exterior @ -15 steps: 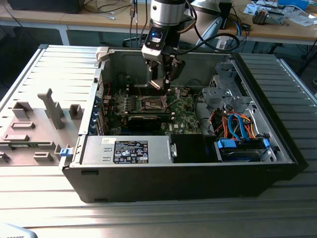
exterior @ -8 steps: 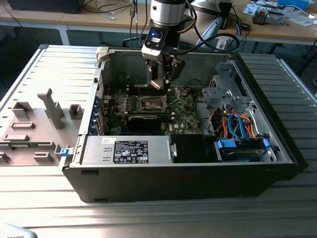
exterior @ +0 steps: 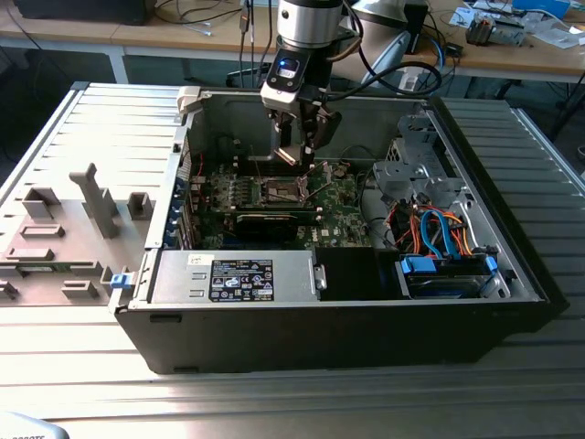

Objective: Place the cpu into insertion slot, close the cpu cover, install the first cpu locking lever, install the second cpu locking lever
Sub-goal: 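Place the cpu into insertion slot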

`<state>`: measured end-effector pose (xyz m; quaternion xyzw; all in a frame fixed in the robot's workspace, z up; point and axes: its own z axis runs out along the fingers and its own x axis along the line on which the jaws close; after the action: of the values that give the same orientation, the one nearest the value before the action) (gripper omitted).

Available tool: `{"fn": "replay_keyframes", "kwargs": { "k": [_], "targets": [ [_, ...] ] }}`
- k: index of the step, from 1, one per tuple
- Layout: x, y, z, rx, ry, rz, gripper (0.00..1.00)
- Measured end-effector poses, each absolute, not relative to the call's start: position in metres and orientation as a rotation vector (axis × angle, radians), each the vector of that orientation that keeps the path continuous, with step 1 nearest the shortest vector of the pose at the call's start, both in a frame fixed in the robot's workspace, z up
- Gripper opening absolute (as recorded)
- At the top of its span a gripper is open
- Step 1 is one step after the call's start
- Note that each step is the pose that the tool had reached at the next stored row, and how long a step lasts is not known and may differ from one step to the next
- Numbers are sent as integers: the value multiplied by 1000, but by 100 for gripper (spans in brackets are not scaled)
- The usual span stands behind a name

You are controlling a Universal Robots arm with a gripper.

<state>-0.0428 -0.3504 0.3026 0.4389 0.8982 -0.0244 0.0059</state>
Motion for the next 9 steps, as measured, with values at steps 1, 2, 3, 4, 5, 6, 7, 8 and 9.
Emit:
{"fn": "replay_keyframes", "kwargs": {
  "k": [1,2,3,4,5,6,7,8,9],
  "targets": [
    [-43,-350,303,1375,2811,-76,55],
    [-43,-350,303,1376,2810,-76,55],
    [-43,-350,303,1377,2810,-76,55],
    [-43,-350,303,1378,2809,-76,55],
    [-43,-350,303,1380,2809,-77,55],
    [-43,-350,303,1381,2808,-77,55],
    [-43,-350,303,1381,2808,-76,55],
    [-43,-350,303,1382,2807,-76,55],
    [-43,-350,303,1383,2807,-76,55]
  ]
}}
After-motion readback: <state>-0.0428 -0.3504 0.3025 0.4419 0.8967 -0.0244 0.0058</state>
